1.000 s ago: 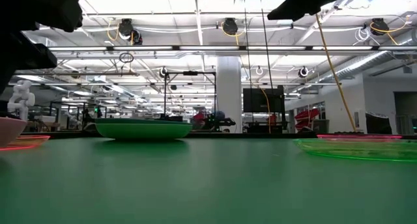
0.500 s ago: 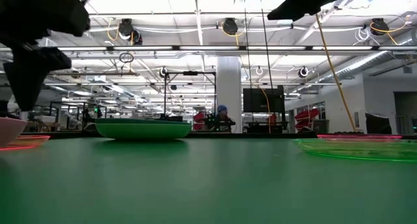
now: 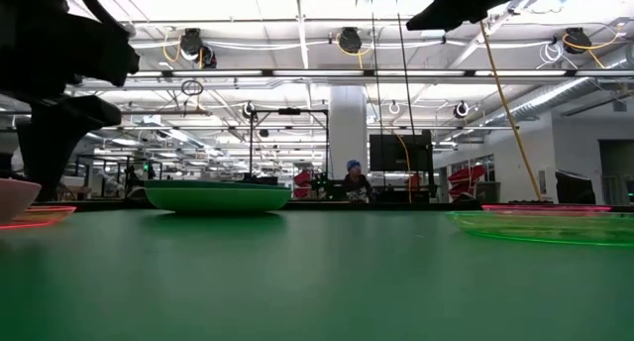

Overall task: Stack plastic plates
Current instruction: Stack the dark pink plate on top of the dark blue plate

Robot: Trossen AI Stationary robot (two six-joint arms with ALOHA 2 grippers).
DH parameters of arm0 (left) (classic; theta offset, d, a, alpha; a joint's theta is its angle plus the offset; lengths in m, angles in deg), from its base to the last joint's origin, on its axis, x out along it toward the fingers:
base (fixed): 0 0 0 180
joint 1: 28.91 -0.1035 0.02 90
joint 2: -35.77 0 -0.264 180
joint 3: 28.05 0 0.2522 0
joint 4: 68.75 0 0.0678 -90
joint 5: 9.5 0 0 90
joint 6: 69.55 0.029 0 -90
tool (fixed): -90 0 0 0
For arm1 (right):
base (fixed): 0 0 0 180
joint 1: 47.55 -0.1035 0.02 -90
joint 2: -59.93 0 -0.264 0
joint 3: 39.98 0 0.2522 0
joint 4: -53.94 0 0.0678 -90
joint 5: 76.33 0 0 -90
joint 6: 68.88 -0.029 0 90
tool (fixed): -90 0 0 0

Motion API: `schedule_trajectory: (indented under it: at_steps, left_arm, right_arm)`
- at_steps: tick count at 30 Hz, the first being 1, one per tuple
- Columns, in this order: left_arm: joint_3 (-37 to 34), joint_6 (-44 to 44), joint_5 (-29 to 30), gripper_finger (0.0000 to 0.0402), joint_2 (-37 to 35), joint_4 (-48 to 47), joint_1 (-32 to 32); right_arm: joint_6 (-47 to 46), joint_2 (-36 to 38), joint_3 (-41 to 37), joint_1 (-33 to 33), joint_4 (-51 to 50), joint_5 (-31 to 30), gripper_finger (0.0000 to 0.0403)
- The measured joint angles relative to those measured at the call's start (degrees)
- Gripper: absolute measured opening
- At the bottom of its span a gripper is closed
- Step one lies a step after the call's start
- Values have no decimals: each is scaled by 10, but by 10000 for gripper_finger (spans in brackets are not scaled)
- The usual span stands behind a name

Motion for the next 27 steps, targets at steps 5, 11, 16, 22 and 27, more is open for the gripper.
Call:
schedule_trajectory:
  at_steps: [5,11,16,22,27]
  left_arm:
    - [-13,3,1,278,9,48,-1]
    - [-19,1,-1,243,9,69,-3]
    - [-19,5,-5,192,9,72,-4]
    - [-19,11,-5,126,9,71,-4]
    - [-19,32,-6,83,9,72,-4]
  right_arm:
    - [0,0,0,0,0,-1,81]
    - [0,0,0,0,-1,-1,81]
    - [1,0,0,0,-1,-1,81]
    - [5,0,0,0,0,-1,81]
    - [5,0,0,0,0,-1,81]
